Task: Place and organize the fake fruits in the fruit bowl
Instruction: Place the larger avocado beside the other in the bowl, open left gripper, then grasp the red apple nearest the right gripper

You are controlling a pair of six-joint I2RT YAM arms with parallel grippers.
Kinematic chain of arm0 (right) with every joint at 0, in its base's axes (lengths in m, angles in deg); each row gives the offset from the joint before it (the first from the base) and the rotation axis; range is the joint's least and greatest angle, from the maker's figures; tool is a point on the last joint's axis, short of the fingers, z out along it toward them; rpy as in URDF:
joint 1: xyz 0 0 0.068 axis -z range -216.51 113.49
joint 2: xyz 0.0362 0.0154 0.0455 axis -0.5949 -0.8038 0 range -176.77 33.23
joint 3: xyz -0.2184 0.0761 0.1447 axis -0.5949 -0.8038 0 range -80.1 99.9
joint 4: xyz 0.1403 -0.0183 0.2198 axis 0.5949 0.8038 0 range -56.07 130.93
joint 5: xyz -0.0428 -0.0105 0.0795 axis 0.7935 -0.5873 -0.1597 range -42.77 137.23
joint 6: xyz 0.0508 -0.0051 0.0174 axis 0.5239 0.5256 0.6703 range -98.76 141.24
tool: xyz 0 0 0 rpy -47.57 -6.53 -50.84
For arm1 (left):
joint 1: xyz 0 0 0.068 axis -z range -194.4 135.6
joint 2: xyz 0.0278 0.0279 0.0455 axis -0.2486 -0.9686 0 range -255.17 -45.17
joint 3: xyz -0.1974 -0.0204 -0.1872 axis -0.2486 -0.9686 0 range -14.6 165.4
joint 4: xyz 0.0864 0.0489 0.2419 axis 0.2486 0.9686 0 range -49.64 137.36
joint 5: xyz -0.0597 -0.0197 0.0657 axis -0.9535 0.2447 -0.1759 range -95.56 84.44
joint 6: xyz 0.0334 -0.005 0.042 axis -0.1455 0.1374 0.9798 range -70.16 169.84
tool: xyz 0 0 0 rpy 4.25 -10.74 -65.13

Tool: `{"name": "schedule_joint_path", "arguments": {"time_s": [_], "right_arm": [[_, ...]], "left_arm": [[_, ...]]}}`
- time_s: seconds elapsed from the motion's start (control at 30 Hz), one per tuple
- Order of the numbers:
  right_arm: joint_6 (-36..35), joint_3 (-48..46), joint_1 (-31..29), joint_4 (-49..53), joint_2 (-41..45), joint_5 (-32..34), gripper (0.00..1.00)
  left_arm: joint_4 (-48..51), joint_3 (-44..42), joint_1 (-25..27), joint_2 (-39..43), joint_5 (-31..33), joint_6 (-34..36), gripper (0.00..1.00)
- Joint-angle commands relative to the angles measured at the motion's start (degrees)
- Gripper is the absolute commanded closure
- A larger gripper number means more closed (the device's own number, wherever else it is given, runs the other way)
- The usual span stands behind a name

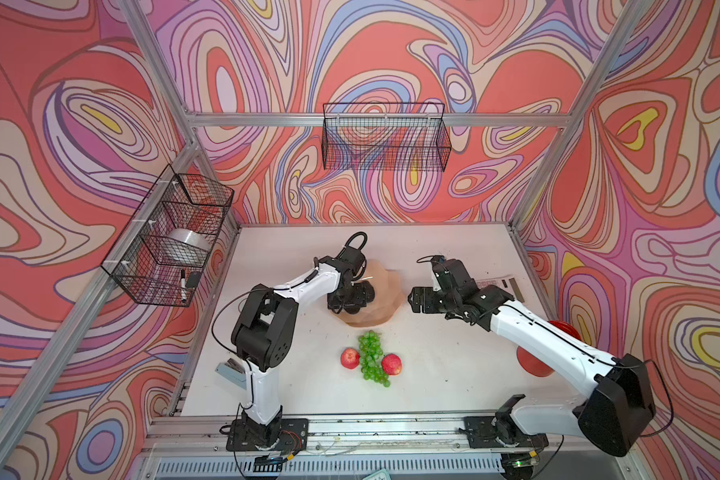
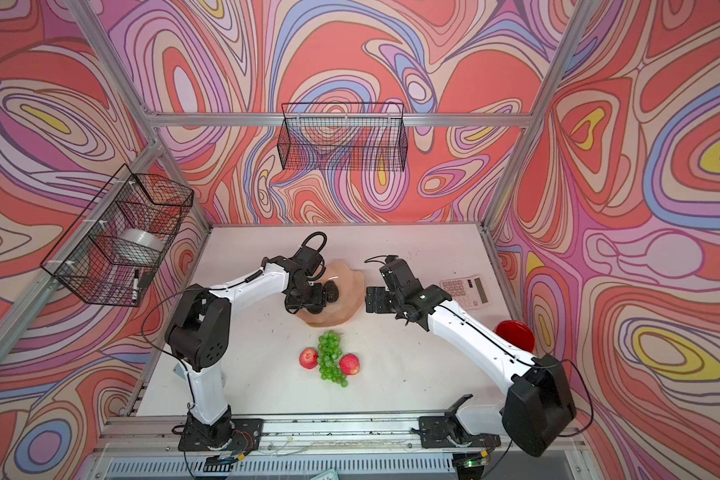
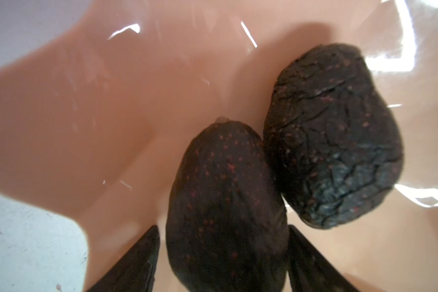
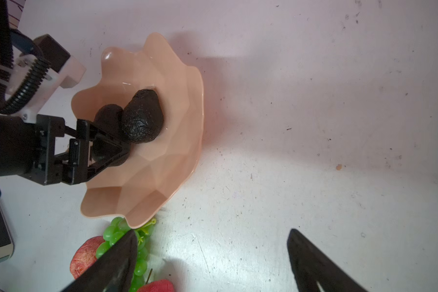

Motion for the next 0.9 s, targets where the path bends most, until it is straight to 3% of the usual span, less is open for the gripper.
{"name": "schedule_joint_path", "arguments": {"time_s": [0.0, 0.23, 0.43, 0.7, 0.87], "right_arm": [[-1.29, -1.49, 0.17, 1.40, 2.43, -2.09, 0.05], [-4.58, -3.16, -3.85, 4.84, 4.86, -5.71, 0.08], [-2.34, -4.55, -13.39, 6.36, 3.58, -2.56, 0.10], [3.61, -7.37, -22.24, 0.90, -2.62, -2.32, 0.11], [6.37, -8.12, -24.41, -2.26, -7.41, -3.04, 0.12]], "left_arm": [[-0.54, 1.57, -0.09, 0.76, -1.66, -1.24, 0.20], [-3.29, 3.48, -0.09, 6.25, -4.11, -1.66, 0.21], [-5.84, 2.96, -0.60, 14.51, 1.32, -0.86, 0.20], [-15.73, -13.43, -8.47, 34.89, 8.75, -4.13, 0.11], [-16.91, -21.67, -12.60, 45.14, 12.98, -3.16, 0.05]]}}
